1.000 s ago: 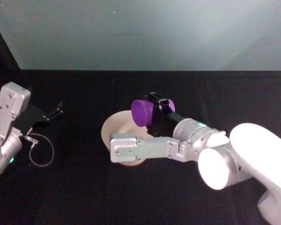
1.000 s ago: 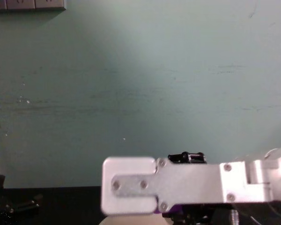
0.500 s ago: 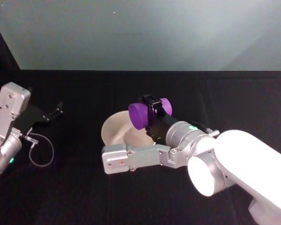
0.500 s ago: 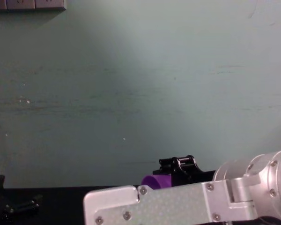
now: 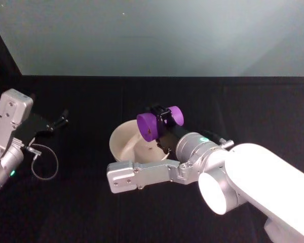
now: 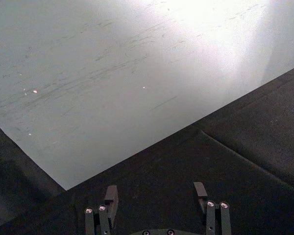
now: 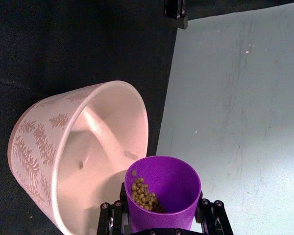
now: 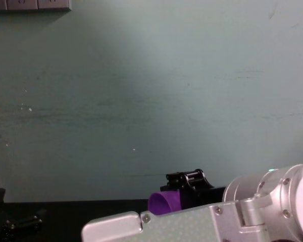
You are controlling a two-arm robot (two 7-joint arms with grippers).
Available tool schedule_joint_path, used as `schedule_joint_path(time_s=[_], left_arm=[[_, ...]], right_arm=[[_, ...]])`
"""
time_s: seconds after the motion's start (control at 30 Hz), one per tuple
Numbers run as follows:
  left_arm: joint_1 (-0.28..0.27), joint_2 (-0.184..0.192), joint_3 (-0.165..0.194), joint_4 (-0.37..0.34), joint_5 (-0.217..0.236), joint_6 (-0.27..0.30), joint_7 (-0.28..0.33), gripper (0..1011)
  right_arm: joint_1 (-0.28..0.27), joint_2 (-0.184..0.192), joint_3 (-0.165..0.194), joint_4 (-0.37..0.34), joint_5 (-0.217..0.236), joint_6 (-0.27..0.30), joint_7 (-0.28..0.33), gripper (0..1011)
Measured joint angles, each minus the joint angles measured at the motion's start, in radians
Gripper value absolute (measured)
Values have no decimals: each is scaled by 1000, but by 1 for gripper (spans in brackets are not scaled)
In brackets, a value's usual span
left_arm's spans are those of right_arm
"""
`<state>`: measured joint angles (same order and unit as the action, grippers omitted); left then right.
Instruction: Pick up the cup and pour the mung beans from the cup into the bowl.
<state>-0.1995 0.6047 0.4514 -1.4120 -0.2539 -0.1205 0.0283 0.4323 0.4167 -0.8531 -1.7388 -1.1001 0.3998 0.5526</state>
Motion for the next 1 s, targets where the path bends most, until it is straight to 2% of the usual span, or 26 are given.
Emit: schedule_joint_path(time_s=[0.27, 1.0], left_arm=[[0, 0, 0, 0, 0, 0, 0, 1000], [0, 0, 0, 0, 0, 0, 0, 1000]], right_arm=[[-7, -9, 1, 0, -37, -3, 9, 726], [-37, -35, 25, -1, -106, -32, 24, 726]])
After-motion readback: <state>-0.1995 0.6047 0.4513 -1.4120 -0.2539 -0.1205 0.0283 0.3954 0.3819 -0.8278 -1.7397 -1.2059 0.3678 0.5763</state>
